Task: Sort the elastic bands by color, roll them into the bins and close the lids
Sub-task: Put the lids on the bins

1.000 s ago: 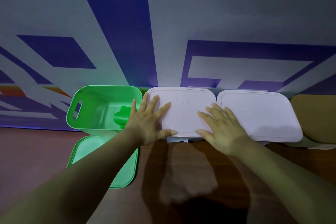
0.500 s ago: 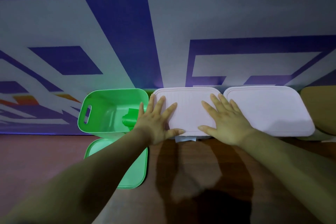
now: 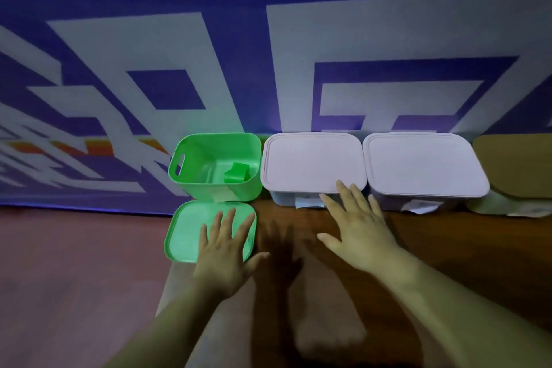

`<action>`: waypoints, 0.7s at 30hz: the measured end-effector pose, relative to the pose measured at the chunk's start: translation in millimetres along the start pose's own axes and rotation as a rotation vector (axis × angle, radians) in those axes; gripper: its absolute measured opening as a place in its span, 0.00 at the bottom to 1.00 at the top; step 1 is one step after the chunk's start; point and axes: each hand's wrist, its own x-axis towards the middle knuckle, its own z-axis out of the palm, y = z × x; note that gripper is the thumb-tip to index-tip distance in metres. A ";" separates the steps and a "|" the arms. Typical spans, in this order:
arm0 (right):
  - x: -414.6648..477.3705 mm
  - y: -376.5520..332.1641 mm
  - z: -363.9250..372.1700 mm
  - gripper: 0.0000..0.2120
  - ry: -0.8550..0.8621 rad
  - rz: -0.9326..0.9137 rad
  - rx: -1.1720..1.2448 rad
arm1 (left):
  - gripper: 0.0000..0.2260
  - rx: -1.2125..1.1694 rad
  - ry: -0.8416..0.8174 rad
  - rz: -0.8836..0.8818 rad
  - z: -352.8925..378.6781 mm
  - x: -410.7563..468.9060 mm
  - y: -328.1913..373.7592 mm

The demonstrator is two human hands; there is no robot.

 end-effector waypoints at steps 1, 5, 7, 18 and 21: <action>-3.5 -3.4 5.1 0.38 -0.023 0.015 0.023 | 0.42 -0.007 -0.025 -0.028 4.0 -9.8 -4.3; -17.2 -28.7 16.9 0.37 -0.113 -0.060 0.041 | 0.44 0.001 -0.040 -0.182 13.7 -69.3 -20.1; -19.6 -46.4 26.7 0.37 -0.176 -0.095 0.032 | 0.43 -0.021 -0.039 -0.242 22.0 -92.1 -36.1; 20.7 -149.2 89.9 0.37 -0.370 -0.035 0.047 | 0.38 -0.098 -0.228 -0.261 55.8 -83.9 -153.0; 36.9 -172.2 105.7 0.37 -0.356 0.017 0.084 | 0.39 -0.129 -0.238 -0.197 62.5 -58.2 -183.6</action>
